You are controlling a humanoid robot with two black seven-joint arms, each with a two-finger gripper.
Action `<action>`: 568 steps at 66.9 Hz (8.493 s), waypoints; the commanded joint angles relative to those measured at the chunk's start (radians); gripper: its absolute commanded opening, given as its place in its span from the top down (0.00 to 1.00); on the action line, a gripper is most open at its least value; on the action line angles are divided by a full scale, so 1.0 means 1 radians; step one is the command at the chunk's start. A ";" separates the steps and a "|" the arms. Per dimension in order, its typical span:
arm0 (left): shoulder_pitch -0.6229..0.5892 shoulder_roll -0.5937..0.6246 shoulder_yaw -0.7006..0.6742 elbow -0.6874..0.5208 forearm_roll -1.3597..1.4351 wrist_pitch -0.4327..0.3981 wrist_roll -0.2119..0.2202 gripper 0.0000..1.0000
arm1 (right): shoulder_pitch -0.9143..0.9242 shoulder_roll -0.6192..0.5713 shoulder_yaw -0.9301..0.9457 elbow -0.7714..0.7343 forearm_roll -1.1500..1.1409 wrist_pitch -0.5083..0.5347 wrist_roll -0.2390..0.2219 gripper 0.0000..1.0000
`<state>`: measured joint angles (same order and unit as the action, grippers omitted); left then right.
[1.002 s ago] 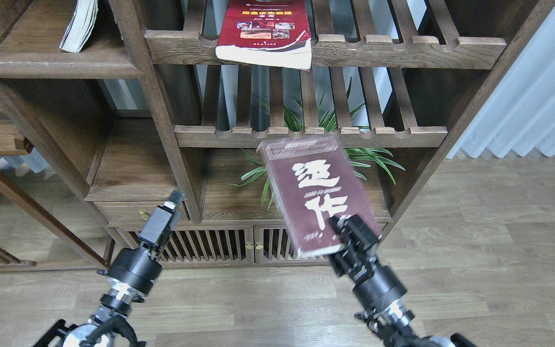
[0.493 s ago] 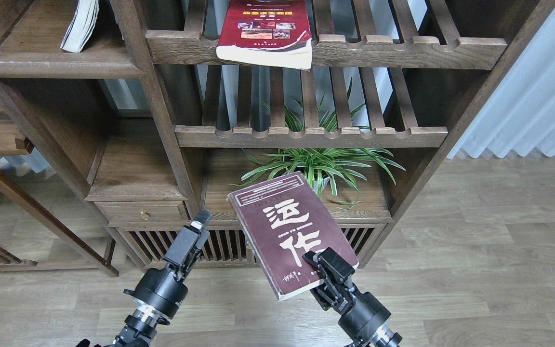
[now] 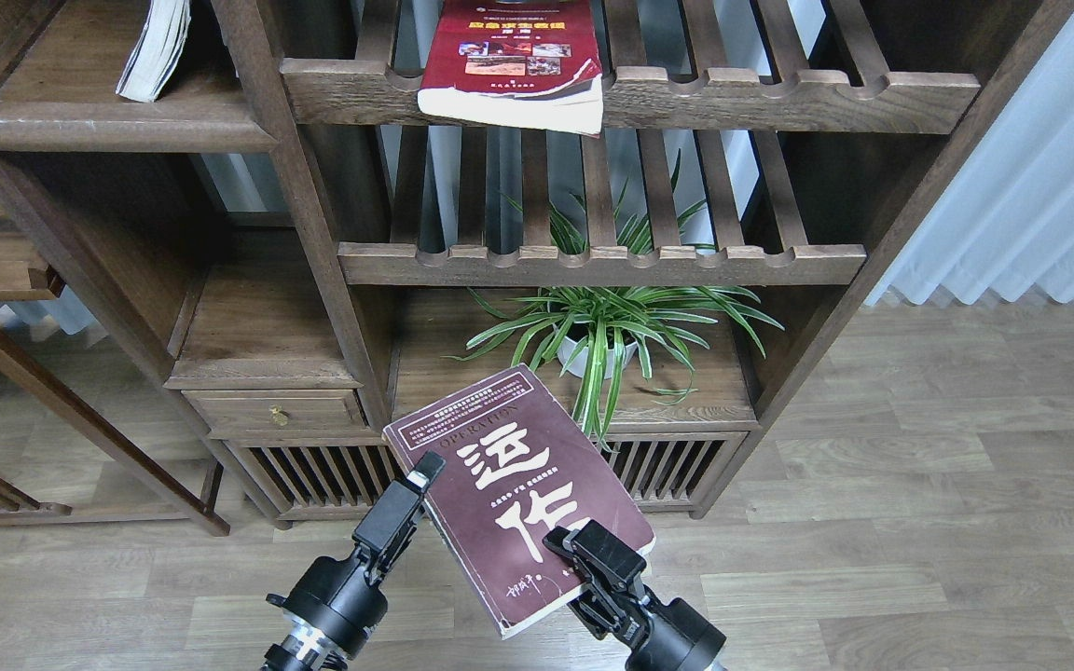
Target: Organize books on shelf
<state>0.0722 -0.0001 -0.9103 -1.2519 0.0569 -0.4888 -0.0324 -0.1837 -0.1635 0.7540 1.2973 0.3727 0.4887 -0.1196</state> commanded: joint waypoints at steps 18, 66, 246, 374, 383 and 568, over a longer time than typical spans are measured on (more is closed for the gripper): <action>0.003 0.000 0.042 0.005 -0.136 0.000 0.022 0.93 | -0.043 0.038 -0.035 0.002 -0.061 0.000 0.000 1.00; 0.075 0.011 -0.179 -0.124 -0.103 0.000 0.144 0.98 | -0.037 0.019 -0.021 0.002 -0.095 0.000 0.014 0.01; -1.522 0.529 0.070 0.842 0.236 0.000 0.335 0.95 | -0.033 -0.099 0.051 -0.044 -0.078 0.000 0.057 0.01; -0.609 0.947 -0.183 -0.106 -0.143 0.000 0.286 0.09 | 0.161 -0.107 0.061 -0.024 -0.018 0.000 0.057 0.01; -0.444 0.799 -0.289 -0.106 -0.128 0.000 0.299 0.09 | 0.239 -0.061 0.088 -0.015 -0.020 0.000 0.057 0.01; -0.150 0.158 -0.352 -0.084 -0.189 0.000 0.298 0.01 | 0.224 0.027 0.366 0.079 0.044 0.000 -0.021 0.96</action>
<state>-0.1005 0.2164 -1.2893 -1.3375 -0.1313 -0.4889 0.2679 0.1074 -0.1214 1.1181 1.3784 0.4027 0.4824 -0.1183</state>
